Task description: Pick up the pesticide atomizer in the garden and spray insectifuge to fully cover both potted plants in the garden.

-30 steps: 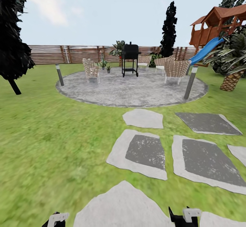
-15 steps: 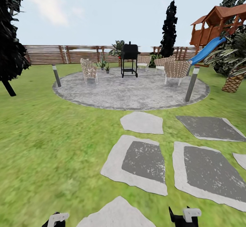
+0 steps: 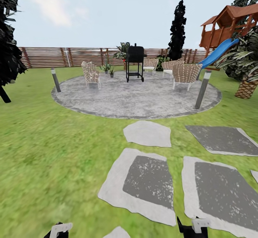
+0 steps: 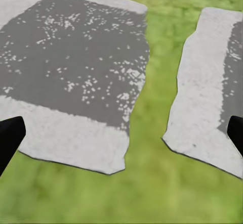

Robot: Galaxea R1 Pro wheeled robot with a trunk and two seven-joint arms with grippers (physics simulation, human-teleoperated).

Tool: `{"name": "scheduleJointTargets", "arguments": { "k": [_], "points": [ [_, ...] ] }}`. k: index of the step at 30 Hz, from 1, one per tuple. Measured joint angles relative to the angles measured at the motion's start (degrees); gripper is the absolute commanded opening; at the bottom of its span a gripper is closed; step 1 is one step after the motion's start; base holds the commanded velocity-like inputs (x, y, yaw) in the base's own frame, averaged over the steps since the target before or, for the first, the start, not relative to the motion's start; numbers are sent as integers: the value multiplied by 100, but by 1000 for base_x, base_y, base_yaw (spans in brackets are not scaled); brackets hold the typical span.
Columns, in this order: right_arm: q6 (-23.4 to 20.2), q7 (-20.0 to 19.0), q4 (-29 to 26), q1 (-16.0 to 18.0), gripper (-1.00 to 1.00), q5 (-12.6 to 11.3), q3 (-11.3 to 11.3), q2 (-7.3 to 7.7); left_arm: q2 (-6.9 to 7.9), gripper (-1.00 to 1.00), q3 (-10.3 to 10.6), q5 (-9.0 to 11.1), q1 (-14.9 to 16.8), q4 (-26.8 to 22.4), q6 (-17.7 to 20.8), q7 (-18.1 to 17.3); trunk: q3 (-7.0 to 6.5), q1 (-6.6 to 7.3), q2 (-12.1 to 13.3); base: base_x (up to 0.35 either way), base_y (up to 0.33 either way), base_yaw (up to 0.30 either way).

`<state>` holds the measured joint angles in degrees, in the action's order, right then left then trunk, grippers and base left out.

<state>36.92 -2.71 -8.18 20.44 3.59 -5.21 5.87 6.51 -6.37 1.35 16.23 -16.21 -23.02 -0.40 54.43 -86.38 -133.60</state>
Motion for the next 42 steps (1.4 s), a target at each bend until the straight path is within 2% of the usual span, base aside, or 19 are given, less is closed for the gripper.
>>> {"name": "scheduleJointTargets", "arguments": {
  "k": [16,25,42],
  "points": [
    [-1,0,-4,0,100,-6,0,-4,0,-100,0,-2,0,-1,0,0,0,0,0,338,-45,4],
    [-1,4,-4,0,100,-8,0,-19,0,-100,1,-2,-1,-1,0,0,0,0,0,338,0,151],
    [-1,0,-4,0,100,-8,-1,-15,0,-100,0,1,0,32,0,0,0,0,0,338,0,5]
  ]
}}
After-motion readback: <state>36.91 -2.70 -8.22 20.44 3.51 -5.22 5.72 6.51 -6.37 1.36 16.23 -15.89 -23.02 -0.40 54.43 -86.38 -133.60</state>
